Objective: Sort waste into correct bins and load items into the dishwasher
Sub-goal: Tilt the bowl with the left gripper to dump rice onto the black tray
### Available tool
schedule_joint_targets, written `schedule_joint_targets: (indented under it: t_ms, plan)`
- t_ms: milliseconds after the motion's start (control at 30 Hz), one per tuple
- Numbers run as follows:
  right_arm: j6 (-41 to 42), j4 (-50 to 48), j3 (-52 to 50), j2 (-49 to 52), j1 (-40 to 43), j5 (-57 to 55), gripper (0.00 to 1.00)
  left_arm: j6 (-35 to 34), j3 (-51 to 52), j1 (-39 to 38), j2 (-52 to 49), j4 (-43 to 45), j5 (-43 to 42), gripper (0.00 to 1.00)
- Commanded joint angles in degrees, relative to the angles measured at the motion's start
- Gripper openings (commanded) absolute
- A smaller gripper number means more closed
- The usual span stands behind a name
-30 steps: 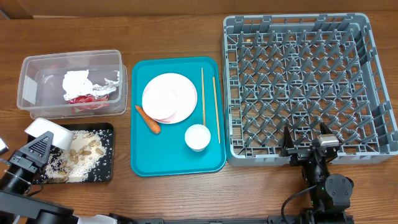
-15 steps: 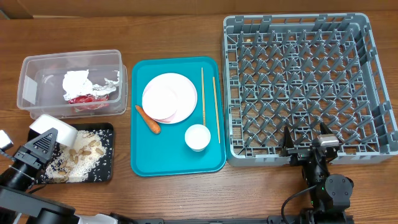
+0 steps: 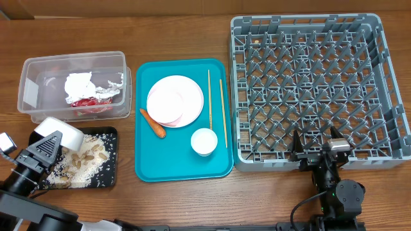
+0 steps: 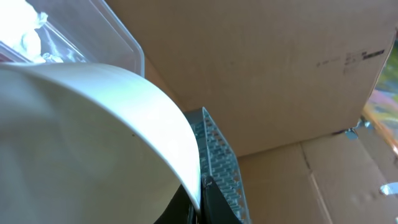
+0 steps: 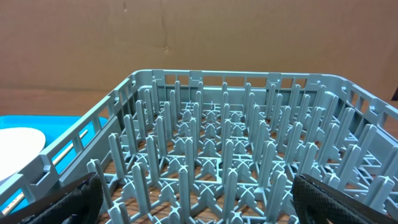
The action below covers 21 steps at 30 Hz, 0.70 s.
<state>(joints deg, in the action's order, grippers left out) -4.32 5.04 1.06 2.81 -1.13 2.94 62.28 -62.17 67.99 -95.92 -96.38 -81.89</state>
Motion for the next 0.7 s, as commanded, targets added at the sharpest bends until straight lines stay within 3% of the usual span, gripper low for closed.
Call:
schedule_joint_targets:
  t_ms: [0,33,133,233,333,400,500,567,600,667]
  plan:
    - [-0.6,-0.4,-0.6,-0.2,0.0,-0.1,1.00,1.6,0.5,-1.4,-0.1,3.3,-0.7,0.04]
    - [-0.6,-0.4,-0.6,-0.2,0.0,-0.1,1.00,-0.2,0.5,-1.8,-0.1,3.1,-0.6,0.04]
    - [-0.6,-0.4,-0.6,-0.2,0.0,-0.1,1.00,4.8,0.5,-3.7,0.0,2.8,-1.2,0.04]
    - [-0.6,-0.4,-0.6,-0.2,0.0,-0.1,1.00,-0.8,0.5,-4.9,-0.1,4.5,-0.9,0.04]
    - [-0.6,-0.4,-0.6,-0.2,0.0,-0.1,1.00,4.9,0.6,-6.0,0.0,4.9,-1.0,0.04]
    - [-0.6,-0.4,-0.6,-0.2,0.0,-0.1,1.00,1.0,0.6,-6.2,0.0,4.7,-1.2,0.04]
    - [-0.6,-0.4,-0.6,-0.2,0.0,-0.1,1.00,1.9,0.6,-5.9,0.0,5.3,-1.3,0.04]
    - [-0.6,-0.4,-0.6,-0.2,0.0,-0.1,1.00,-6.5,0.6,-5.5,-0.1,5.5,-0.5,0.04]
    - [-0.6,-0.4,-0.6,-0.2,0.0,-0.1,1.00,-7.5,0.6,-5.5,0.0,2.9,-0.5,0.04]
    - [-0.6,-0.4,-0.6,-0.2,0.0,-0.1,1.00,-1.0,0.5,-5.3,0.1,1.6,-1.7,0.04]
